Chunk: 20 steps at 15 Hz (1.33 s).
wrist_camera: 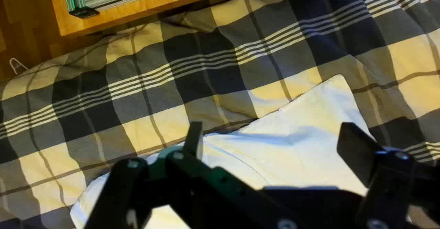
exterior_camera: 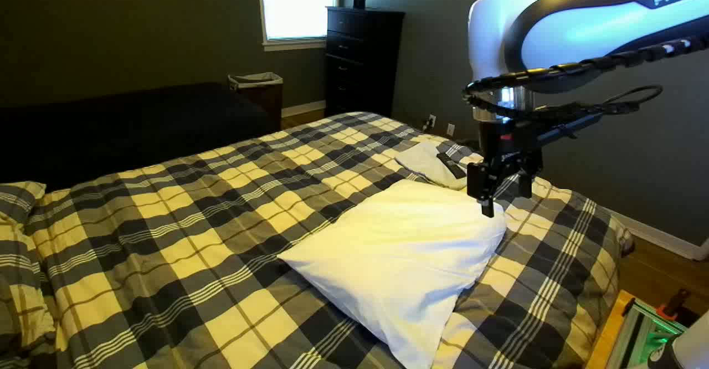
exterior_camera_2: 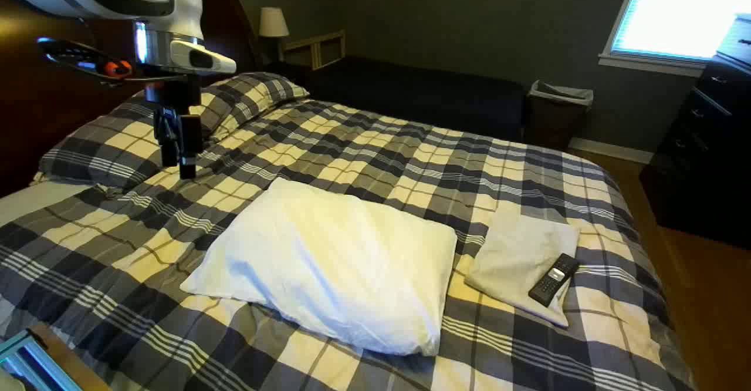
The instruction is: Move the pillow to the left then put the book into the pillow
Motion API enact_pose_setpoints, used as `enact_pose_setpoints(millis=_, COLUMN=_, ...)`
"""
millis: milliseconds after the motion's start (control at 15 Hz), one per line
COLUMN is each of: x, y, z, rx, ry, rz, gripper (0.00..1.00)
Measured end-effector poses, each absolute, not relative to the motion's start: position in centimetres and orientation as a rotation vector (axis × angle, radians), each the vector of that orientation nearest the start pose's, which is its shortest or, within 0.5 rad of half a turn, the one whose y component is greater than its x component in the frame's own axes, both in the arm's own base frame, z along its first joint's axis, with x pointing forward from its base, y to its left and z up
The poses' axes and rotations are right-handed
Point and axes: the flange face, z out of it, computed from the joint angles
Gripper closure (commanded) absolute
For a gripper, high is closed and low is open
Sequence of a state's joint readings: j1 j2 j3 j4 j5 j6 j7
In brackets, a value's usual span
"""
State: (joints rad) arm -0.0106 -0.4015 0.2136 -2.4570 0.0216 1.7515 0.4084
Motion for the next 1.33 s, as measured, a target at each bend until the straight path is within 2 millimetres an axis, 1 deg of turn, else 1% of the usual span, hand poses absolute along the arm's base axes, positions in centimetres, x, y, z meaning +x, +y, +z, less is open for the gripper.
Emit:
enact_pose_setpoints(millis=533, x=37.5, y=8.0, z=41.8, rx=-3.240, ry=0.389, rz=0.459, gripper=0.00)
enact_pose_setpoints(millis=733, x=38.3, y=9.1, z=40.9, rx=-3.297, ry=0.327, rz=0.372, gripper=0.00)
enact_pose_setpoints(millis=867, x=39.4, y=10.6, z=39.4, rx=-3.356, ry=0.275, rz=0.254, gripper=0.00)
enact_pose_setpoints(millis=1000, x=40.5, y=12.1, z=37.4, rx=-3.399, ry=0.229, rz=0.121, gripper=0.00)
enact_pose_setpoints(millis=1133, x=41.5, y=13.4, z=35.3, rx=-3.413, ry=0.185, rz=-0.002, gripper=0.00)
enact_pose_setpoints(millis=1333, x=43.0, y=14.9, z=32.3, rx=-3.411, ry=0.116, rz=-0.133, gripper=0.00)
